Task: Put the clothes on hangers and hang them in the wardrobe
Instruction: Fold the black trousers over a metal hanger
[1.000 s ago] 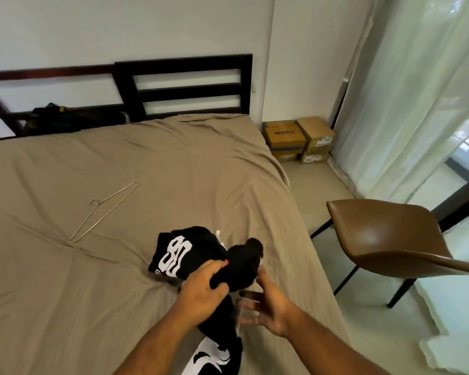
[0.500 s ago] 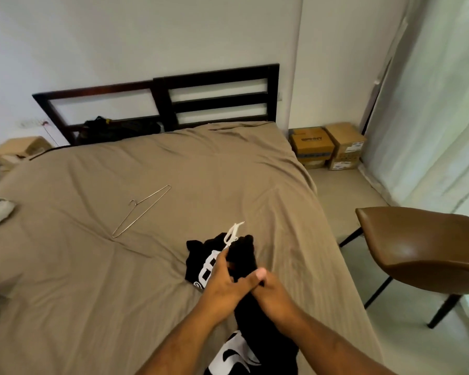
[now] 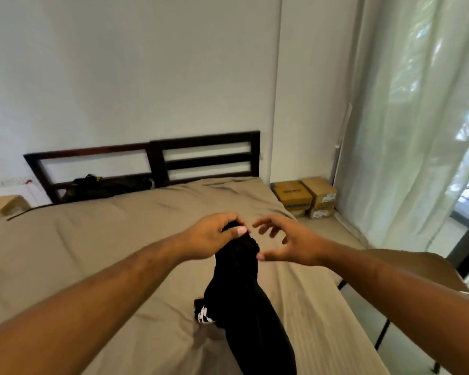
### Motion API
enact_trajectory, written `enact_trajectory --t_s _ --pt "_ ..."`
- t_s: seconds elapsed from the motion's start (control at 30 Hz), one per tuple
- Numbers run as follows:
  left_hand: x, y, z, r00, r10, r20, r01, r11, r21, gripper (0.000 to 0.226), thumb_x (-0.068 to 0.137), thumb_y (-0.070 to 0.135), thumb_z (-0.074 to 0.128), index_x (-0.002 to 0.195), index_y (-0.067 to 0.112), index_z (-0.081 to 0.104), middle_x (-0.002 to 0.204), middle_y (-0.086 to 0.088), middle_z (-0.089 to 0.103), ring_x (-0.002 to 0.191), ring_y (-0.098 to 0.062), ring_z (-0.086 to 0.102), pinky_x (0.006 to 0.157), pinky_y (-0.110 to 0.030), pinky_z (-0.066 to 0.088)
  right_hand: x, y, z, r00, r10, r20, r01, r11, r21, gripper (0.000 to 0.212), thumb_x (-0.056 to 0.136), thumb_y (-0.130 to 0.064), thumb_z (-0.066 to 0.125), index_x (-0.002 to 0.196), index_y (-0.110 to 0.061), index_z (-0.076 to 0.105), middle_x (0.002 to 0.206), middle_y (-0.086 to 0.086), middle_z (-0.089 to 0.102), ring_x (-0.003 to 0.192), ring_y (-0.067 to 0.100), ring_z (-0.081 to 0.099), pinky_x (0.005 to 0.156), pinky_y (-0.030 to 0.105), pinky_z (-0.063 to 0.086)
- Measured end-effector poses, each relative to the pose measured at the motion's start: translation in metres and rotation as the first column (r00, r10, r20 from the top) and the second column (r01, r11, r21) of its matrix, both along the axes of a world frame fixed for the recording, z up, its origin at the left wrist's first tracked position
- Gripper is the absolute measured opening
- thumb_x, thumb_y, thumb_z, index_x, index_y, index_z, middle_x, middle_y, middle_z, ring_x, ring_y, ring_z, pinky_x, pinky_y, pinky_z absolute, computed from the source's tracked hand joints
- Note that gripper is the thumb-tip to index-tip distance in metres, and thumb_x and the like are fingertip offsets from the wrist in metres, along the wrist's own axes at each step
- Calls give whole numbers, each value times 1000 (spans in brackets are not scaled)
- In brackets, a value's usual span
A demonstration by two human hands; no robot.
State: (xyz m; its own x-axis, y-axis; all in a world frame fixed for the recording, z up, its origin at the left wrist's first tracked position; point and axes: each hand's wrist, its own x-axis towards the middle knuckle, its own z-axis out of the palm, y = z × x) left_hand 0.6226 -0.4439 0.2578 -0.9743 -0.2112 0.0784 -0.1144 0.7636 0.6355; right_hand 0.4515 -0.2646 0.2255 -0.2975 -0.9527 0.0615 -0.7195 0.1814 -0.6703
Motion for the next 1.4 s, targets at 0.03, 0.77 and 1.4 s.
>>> enact_trajectory --t_s 0.03,0.77,1.4 --pt "1 -2 24 998 -44 -43 43 999 -26 16 104 25 54 112 26 68 105 12 68 102 -1 62 90 -19 47 7 -6 7 1000 5 -19 -5 1000 -15 64 74 -55 82 130 -47 52 119 -29 56 107 -2 56 85 16 50" --pt "126 -138 188 976 -26 -216 -80 882 -465 24 96 25 66 106 47 64 104 25 68 97 1 62 83 -22 47 7 5 211 903 -245 -354 112 928 -356 36 99 -15 63 121 -40 51 95 -7 70 83 7 68 71 16 55" --pt "115 -108 191 1000 1 -4 -2 963 -268 36 100 42 52 75 24 70 75 9 70 78 -5 67 79 -18 50 -18 56 272 665 -237 -708 256 963 -83 28 106 -34 48 87 -20 62 92 2 61 88 22 58 82 37 47"
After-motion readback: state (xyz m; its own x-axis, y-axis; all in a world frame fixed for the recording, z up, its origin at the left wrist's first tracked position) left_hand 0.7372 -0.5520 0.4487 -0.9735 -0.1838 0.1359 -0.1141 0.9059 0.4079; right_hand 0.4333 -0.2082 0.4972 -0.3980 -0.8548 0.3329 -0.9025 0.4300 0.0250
